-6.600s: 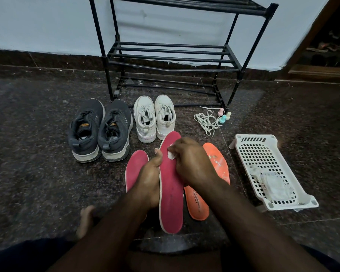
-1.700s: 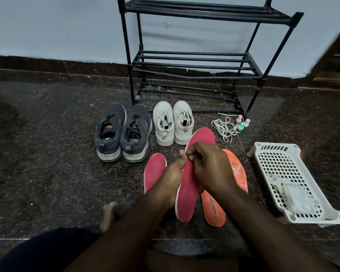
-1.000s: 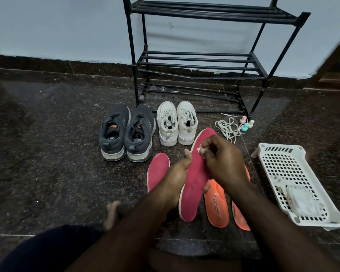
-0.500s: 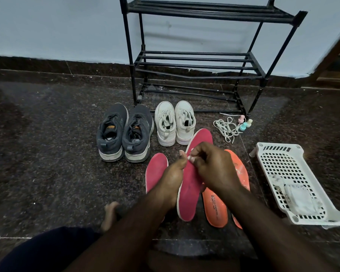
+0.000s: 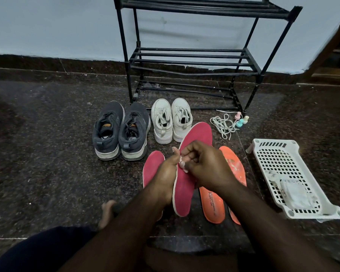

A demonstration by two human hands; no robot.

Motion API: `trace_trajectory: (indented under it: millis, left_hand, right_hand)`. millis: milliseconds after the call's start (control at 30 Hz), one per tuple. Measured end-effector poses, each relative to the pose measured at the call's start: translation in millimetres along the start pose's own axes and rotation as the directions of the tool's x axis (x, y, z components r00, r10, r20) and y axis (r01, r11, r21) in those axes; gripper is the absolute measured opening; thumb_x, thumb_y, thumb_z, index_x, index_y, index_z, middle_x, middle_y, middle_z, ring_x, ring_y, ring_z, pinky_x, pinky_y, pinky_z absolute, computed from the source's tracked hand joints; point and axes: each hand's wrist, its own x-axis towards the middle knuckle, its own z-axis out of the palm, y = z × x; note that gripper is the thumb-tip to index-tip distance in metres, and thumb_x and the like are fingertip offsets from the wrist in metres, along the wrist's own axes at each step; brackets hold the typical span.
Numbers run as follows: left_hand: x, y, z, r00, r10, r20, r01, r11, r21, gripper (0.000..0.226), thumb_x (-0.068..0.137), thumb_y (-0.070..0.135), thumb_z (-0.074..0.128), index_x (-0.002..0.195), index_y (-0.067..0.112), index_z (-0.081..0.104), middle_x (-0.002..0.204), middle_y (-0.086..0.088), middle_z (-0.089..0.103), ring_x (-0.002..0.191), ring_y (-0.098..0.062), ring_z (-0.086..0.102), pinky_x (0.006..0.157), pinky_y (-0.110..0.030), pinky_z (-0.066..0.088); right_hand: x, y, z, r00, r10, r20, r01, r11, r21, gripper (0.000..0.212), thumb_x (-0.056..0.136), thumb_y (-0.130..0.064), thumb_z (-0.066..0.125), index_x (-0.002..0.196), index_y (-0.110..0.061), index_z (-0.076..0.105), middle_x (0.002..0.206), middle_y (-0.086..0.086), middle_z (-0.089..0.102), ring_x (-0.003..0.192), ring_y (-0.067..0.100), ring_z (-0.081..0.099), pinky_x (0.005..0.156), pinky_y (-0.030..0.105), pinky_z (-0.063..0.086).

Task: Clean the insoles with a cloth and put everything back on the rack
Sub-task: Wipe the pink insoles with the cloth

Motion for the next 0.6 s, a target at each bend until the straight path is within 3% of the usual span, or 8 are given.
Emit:
trace_trajectory:
  millis: [67,167,233,333,400,467,533,600]
  left_hand:
    - [1,2,-1,1.000,0.021,-0.009,-0.021,1.000,0.007,0.077,0.102,0.059,0.022,0.105,0.005,0.076,0.106,-0.014,0.075,0.095,-0.025,0.073,0.075,-0.039,0.062]
    - [1,7,-4,0.998,0.023,-0.059,-0.019,0.998,0.059,0.072,0.099,0.065,0.022,0.133,0.013,0.059,0.116,-0.010,0.073,0.101,-0.025,0.071,0.074,-0.046,0.061]
    - [-1,9,-5,0.999,0.026,-0.048,-0.022,0.997,0.078,0.071,0.098,0.067,0.023,0.134,0.016,0.058,0.124,-0.010,0.070,0.110,-0.027,0.068,0.083,-0.053,0.057]
    - [-2,8,-5,0.998,0.020,-0.055,-0.014,0.995,0.098,0.067,0.099,0.066,0.024,0.124,0.017,0.063,0.118,-0.008,0.073,0.103,-0.025,0.072,0.084,-0.051,0.057]
    - [-2,7,-5,0.998,0.018,-0.065,-0.010,0.994,0.113,0.064,0.099,0.065,0.028,0.124,0.017,0.062,0.112,-0.007,0.075,0.096,-0.024,0.074,0.079,-0.047,0.060]
    - [-1,7,-6,0.999,0.015,-0.044,-0.009,0.991,0.134,0.060,0.099,0.063,0.032,0.127,0.017,0.060,0.109,-0.006,0.075,0.092,-0.022,0.075,0.074,-0.042,0.060]
    - [-1,4,-5,0.999,0.001,-0.047,0.005,0.990,0.143,0.056,0.098,0.061,0.035,0.123,0.018,0.061,0.104,-0.004,0.076,0.089,-0.020,0.075,0.073,-0.039,0.059]
    - [1,0,-4,0.998,-0.022,-0.052,0.027,0.993,0.111,0.056,0.097,0.061,0.036,0.117,0.018,0.065,0.105,-0.004,0.075,0.093,-0.020,0.074,0.079,-0.043,0.058]
  right_hand:
    - [2,-2,-9,0.999,0.026,0.020,-0.028,0.995,0.092,0.028,0.079,0.003,0.070,0.092,-0.021,0.063,0.070,-0.006,0.069,0.062,0.009,0.067,0.050,0.023,0.054]
    - [8,0,-28,0.997,0.001,-0.081,0.013,0.985,0.173,0.027,0.085,0.000,0.068,0.096,-0.023,0.059,0.073,-0.001,0.065,0.065,0.012,0.062,0.059,0.030,0.056]
    - [8,0,-36,0.994,0.006,-0.105,0.018,0.974,0.227,0.029,0.086,0.003,0.066,0.099,-0.022,0.057,0.077,0.007,0.062,0.067,0.016,0.061,0.062,0.029,0.054]
    - [7,1,-36,0.991,0.018,-0.135,0.013,0.973,0.231,0.031,0.082,0.002,0.073,0.101,-0.021,0.062,0.087,0.004,0.062,0.068,0.011,0.061,0.060,0.023,0.054]
    - [8,4,-33,0.984,-0.033,-0.175,0.053,0.992,0.115,0.023,0.083,-0.003,0.074,0.099,-0.019,0.070,0.098,0.002,0.064,0.074,0.008,0.066,0.060,0.020,0.054]
    - [10,9,-31,0.975,-0.134,-0.179,0.114,0.986,-0.122,0.020,0.085,-0.006,0.072,0.101,-0.018,0.075,0.104,-0.002,0.066,0.082,0.010,0.067,0.073,0.018,0.054]
    - [13,13,-27,0.961,-0.224,-0.163,0.163,0.933,-0.322,0.022,0.084,-0.006,0.072,0.102,-0.016,0.076,0.103,-0.003,0.067,0.093,0.011,0.064,0.087,0.020,0.048]
    - [14,14,-21,0.952,-0.262,-0.157,0.179,0.894,-0.411,0.018,0.080,-0.006,0.074,0.096,-0.015,0.077,0.096,0.000,0.069,0.091,0.016,0.064,0.086,0.023,0.046]
